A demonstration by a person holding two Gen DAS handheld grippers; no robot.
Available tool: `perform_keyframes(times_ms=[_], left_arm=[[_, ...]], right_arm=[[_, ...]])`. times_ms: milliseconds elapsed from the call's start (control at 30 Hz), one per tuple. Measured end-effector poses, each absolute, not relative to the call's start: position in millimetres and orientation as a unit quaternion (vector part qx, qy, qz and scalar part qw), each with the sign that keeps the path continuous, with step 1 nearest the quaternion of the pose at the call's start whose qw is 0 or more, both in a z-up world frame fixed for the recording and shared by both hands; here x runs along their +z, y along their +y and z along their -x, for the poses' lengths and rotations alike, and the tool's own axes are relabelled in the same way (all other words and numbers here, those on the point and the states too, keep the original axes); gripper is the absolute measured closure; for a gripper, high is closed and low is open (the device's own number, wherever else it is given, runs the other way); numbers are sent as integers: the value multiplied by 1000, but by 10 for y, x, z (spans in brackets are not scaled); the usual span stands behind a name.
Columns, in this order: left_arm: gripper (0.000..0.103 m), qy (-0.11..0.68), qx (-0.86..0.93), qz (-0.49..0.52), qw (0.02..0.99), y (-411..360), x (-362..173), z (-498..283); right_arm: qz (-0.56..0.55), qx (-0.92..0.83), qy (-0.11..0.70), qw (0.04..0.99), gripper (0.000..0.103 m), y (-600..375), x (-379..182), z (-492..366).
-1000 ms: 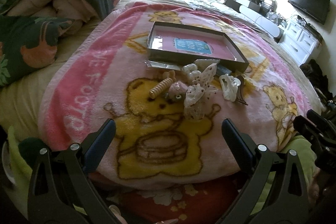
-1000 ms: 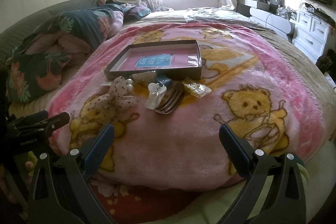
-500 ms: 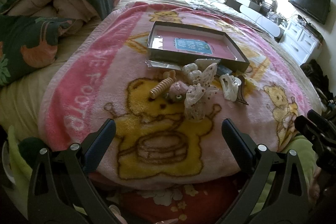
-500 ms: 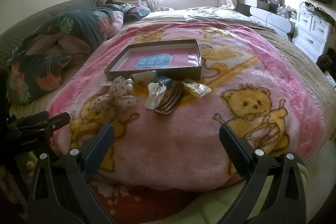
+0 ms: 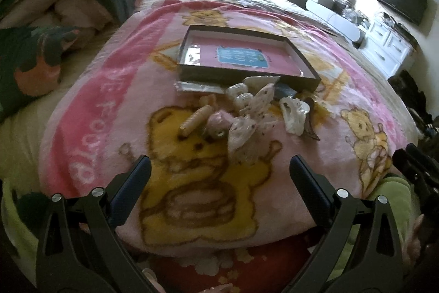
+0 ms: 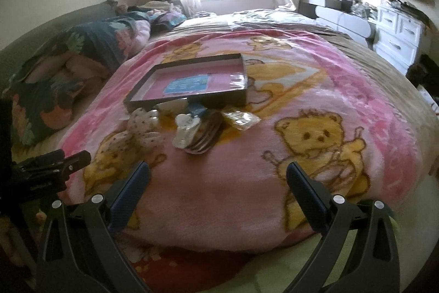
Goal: Organize jewelry
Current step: 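Grasp the dotted bow with the left tool while the right tool grasps the brown hair clip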
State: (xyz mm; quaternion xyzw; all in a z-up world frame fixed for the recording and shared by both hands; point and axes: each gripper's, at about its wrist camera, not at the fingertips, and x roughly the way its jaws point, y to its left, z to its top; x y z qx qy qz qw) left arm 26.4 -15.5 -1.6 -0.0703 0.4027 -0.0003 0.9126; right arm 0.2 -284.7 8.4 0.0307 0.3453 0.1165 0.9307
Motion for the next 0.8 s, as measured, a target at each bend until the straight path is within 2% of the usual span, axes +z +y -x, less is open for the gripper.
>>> perform_keyframes(times_ms=[400,533,800], left_arm=[[9,422,-80,23,903,-462,-49,-819],[9,424,-99,0,900,-534,-149,-961],[35,449,-138,-66,880,-706,-333,-1130]], right_arm=[[-38,71,346,935,4,-3234,69,-296],[-46,86,372,923,4,-3229,-40,-479],[-51,121,431,893,4,-2989,-374,-913]])
